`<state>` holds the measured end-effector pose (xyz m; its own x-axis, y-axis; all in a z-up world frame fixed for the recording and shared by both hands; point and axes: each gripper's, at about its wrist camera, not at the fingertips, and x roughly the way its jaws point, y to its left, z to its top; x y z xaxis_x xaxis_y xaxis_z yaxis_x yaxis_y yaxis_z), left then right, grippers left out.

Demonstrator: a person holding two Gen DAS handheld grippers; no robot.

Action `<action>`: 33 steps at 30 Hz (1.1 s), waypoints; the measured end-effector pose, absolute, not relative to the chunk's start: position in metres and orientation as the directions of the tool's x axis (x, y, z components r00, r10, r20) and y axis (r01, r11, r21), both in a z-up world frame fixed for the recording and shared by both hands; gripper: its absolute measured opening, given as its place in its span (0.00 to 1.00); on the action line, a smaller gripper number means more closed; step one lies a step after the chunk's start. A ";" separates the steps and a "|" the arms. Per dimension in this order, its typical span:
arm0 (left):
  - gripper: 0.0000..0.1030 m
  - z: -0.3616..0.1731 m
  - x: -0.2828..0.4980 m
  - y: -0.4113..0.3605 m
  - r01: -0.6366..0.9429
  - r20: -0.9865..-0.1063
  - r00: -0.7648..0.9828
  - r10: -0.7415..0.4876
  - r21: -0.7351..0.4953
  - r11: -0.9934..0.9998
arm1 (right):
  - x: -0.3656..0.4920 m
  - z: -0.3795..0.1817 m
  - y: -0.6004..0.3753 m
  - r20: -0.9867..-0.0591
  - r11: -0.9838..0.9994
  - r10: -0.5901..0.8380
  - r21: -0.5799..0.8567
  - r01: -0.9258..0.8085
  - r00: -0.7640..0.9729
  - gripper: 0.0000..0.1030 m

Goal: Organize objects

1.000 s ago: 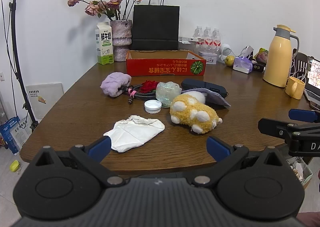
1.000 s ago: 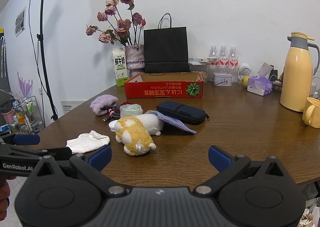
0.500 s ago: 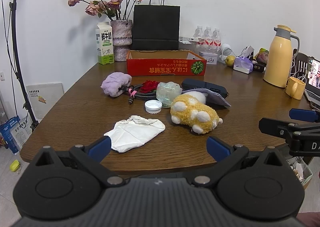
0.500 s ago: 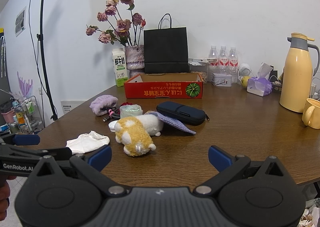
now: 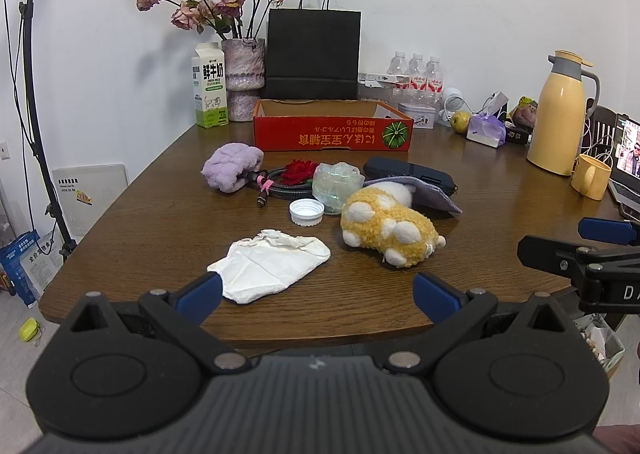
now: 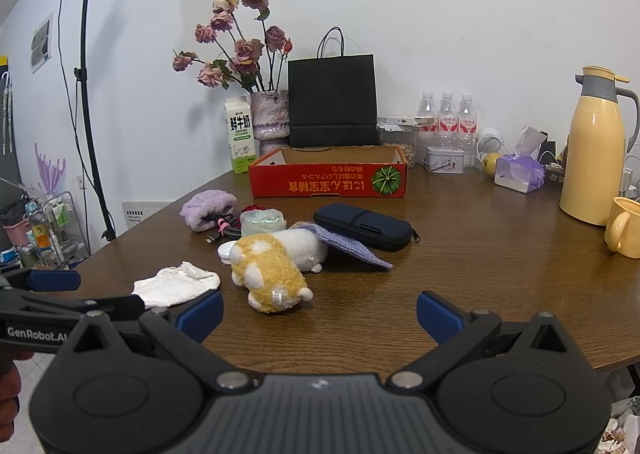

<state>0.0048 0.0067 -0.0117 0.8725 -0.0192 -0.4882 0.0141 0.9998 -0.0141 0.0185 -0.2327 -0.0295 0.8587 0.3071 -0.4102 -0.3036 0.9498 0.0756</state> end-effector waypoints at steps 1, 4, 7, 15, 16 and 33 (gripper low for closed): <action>1.00 -0.012 0.005 0.007 0.014 -0.488 0.873 -0.019 -0.014 1.000 | 0.019 -0.030 -0.233 -0.410 0.950 0.307 0.075 -0.304 0.859 1.00; 1.00 -0.012 0.005 0.007 0.015 -0.488 0.872 -0.020 -0.014 1.000 | 0.019 -0.030 -0.233 -0.410 0.950 0.307 0.075 -0.303 0.859 1.00; 1.00 -0.012 0.005 0.007 0.014 -0.488 0.872 -0.020 -0.014 1.000 | 0.018 -0.030 -0.232 -0.410 0.950 0.307 0.075 -0.303 0.859 1.00; 1.00 -0.012 0.005 0.007 0.014 -0.489 0.872 -0.020 -0.014 1.000 | 0.019 -0.030 -0.232 -0.411 0.950 0.307 0.075 -0.304 0.858 1.00; 1.00 -0.012 0.005 0.007 0.015 -0.489 0.872 -0.020 -0.014 1.000 | 0.018 -0.031 -0.232 -0.412 0.950 0.308 0.075 -0.305 0.858 1.00; 1.00 -0.016 0.006 0.014 -0.007 -0.492 0.871 -0.006 -0.025 1.000 | 0.023 -0.033 -0.227 -0.414 0.945 0.316 0.058 -0.321 0.854 1.00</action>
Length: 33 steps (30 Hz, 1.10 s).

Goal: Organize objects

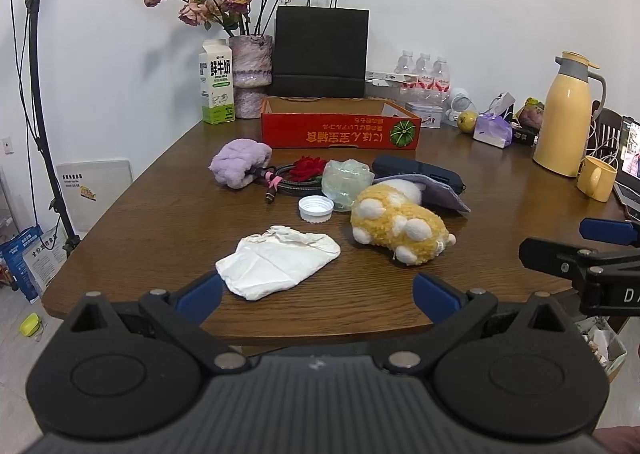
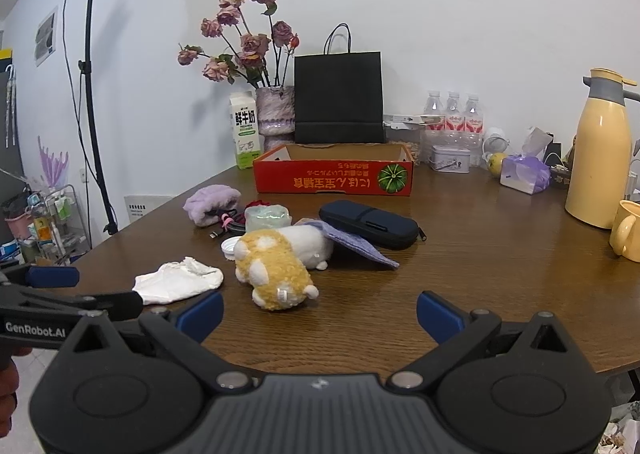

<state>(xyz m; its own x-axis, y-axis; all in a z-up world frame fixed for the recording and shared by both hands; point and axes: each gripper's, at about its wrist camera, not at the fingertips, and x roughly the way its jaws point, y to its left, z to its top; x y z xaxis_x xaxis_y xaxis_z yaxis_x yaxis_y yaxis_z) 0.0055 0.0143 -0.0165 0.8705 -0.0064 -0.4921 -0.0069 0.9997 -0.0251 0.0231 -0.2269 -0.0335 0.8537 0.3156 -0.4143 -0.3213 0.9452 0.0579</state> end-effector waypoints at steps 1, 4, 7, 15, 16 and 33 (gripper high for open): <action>1.00 -0.017 0.006 0.015 -0.009 -0.494 0.870 -0.004 -0.024 1.000 | 0.024 -0.034 -0.227 -0.414 0.945 0.316 0.057 -0.322 0.854 1.00; 1.00 -0.018 0.007 0.016 -0.013 -0.497 0.868 0.000 -0.024 1.000 | 0.026 -0.034 -0.224 -0.416 0.943 0.319 0.054 -0.327 0.851 1.00; 1.00 -0.018 0.009 0.018 -0.018 -0.501 0.865 0.004 -0.024 1.000 | 0.028 -0.035 -0.222 -0.419 0.942 0.322 0.050 -0.332 0.849 1.00; 1.00 -0.025 0.015 0.023 -0.025 -0.523 0.852 0.010 -0.022 0.999 | 0.037 -0.041 -0.217 -0.435 0.937 0.333 0.056 -0.344 0.837 1.00; 1.00 -0.026 0.017 0.024 -0.027 -0.527 0.850 0.011 -0.023 0.999 | 0.038 -0.041 -0.216 -0.437 0.937 0.334 0.056 -0.346 0.835 1.00; 1.00 -0.043 0.048 0.042 -0.077 -0.574 0.817 0.053 -0.017 0.997 | 0.072 -0.054 -0.191 -0.467 0.926 0.347 0.033 -0.376 0.813 1.00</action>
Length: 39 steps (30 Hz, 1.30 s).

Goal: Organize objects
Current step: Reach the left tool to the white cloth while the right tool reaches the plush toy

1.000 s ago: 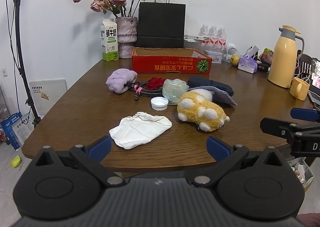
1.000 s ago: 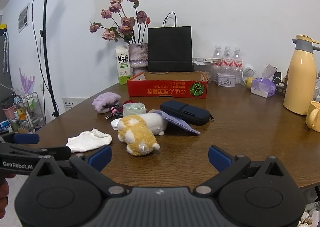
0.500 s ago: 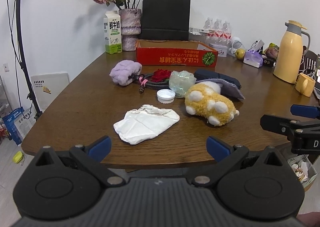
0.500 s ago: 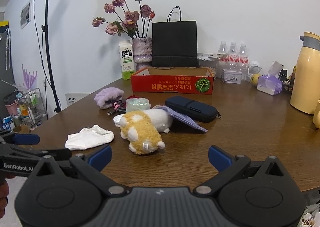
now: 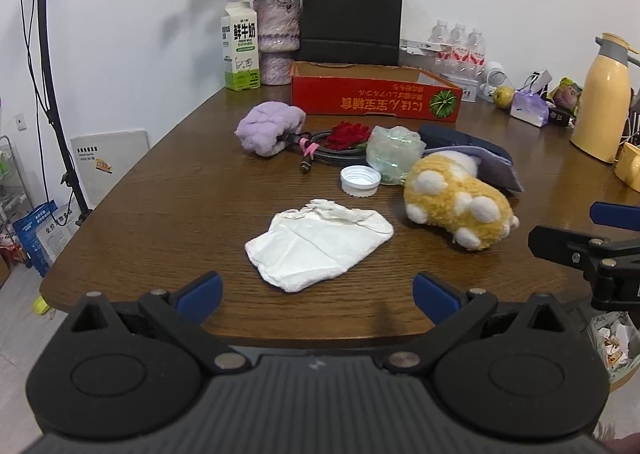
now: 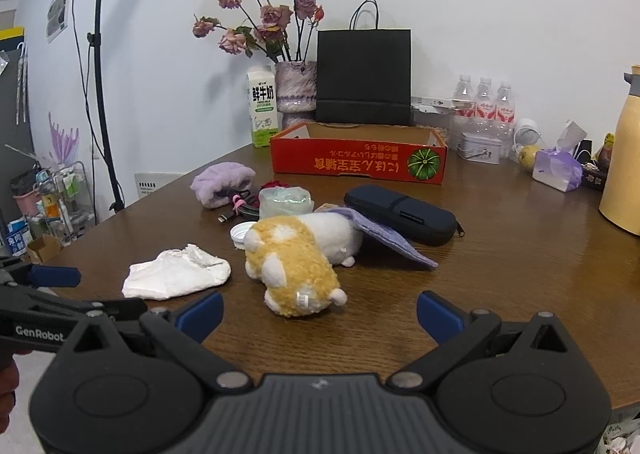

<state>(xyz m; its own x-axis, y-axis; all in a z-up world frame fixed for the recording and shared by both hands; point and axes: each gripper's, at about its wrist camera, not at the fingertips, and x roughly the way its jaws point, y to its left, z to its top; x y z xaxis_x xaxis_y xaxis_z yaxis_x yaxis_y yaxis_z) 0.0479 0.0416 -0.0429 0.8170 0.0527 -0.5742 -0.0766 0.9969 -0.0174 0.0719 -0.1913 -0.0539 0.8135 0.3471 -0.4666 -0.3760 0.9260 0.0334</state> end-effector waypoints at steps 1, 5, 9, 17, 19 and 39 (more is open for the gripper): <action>1.00 -0.045 0.050 0.043 -0.080 -0.579 0.814 0.054 -0.020 0.997 | 0.074 -0.055 -0.190 -0.468 0.926 0.347 0.034 -0.376 0.813 1.00; 1.00 -0.053 0.060 0.046 -0.085 -0.600 0.798 0.054 -0.023 0.996 | 0.084 -0.059 -0.186 -0.477 0.924 0.349 0.033 -0.380 0.806 1.00; 1.00 -0.062 0.072 0.050 -0.098 -0.616 0.785 0.065 -0.019 0.995 | 0.095 -0.065 -0.181 -0.489 0.924 0.348 0.032 -0.382 0.800 1.00; 1.00 -0.071 0.099 0.056 -0.097 -0.624 0.777 0.085 0.015 0.995 | 0.123 -0.074 -0.165 -0.515 0.917 0.360 0.041 -0.398 0.778 1.00; 1.00 -0.071 0.105 0.057 -0.090 -0.621 0.779 0.080 0.016 0.996 | 0.131 -0.076 -0.161 -0.522 0.913 0.370 0.049 -0.406 0.768 1.00; 1.00 -0.074 0.148 0.075 -0.023 -0.615 0.788 0.022 0.007 1.000 | 0.193 -0.094 -0.136 -0.590 0.885 0.432 0.134 -0.445 0.682 0.92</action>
<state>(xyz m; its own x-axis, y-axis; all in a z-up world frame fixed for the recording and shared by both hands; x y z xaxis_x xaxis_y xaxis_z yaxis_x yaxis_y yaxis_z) 0.1480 0.0752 -0.0740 0.7884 0.0220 -0.6148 -0.0226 0.9997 0.0069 0.1929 -0.1359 -0.0936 0.6820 0.4321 -0.5901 -0.4451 0.8854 0.1339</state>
